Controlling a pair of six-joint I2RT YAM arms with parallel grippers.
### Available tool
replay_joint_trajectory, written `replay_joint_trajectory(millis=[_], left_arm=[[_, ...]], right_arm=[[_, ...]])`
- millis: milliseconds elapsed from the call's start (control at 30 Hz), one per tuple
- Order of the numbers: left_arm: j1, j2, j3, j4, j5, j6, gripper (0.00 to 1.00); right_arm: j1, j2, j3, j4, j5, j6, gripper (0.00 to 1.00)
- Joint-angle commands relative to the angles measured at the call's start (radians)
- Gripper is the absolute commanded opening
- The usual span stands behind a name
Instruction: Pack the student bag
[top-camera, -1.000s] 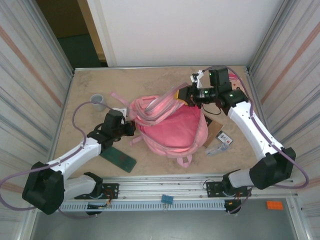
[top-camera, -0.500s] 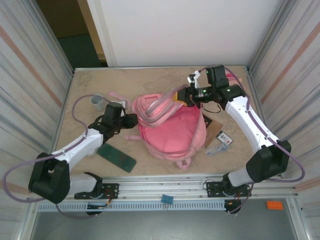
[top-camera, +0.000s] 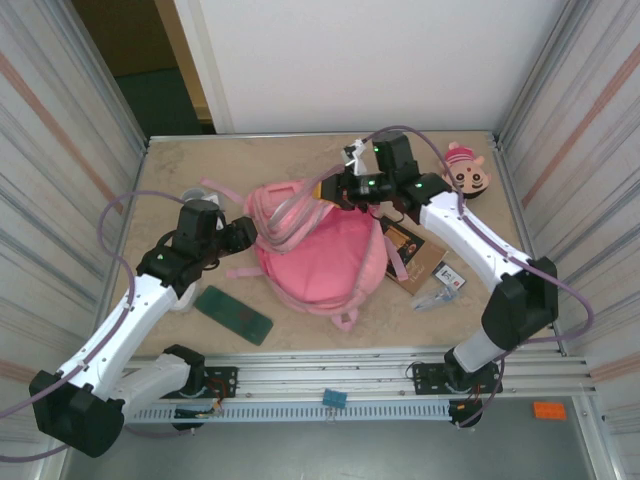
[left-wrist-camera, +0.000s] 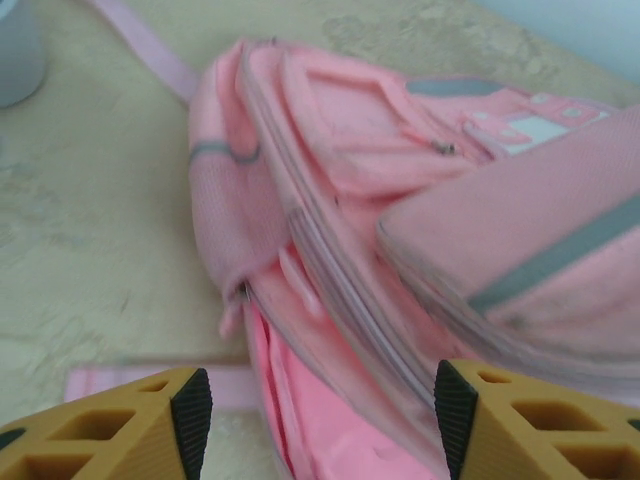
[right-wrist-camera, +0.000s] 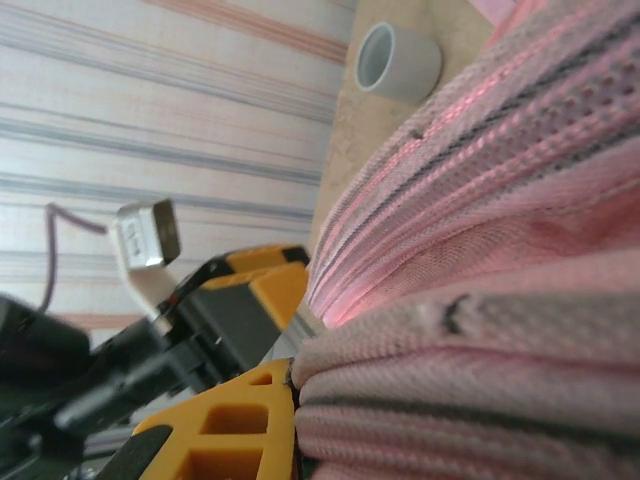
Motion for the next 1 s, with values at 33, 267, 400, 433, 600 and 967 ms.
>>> replay_joint_trajectory(millis=[33,267,400,433,600,967], left_arm=[[0.007,-0.012,0.055,-0.066,-0.022,-0.044,0.62],[0.007,-0.017,0.082,-0.085,-0.005,-0.058,0.61],[0.007,-0.013,0.068,-0.067,0.031,-0.063,0.61],[0.007,-0.007,0.059,-0.054,0.049,-0.064,0.6],[0.008,0.043,-0.023,0.046,0.138,-0.098,0.59],[0.024,0.321,-0.184,0.297,0.131,-0.126,0.54]], right_arm=[[0.046,0.047,0.001,0.213,0.177,0.075,0.07],[0.13,0.043,-0.143,0.287,0.369,0.213,0.15],[0.182,0.029,-0.218,0.21,0.361,0.285,0.37],[0.198,0.025,-0.232,0.167,0.361,0.293,0.41],[0.238,0.001,-0.285,-0.058,0.361,0.357,0.53],[0.223,-0.061,-0.274,-0.291,0.268,0.255,0.66]])
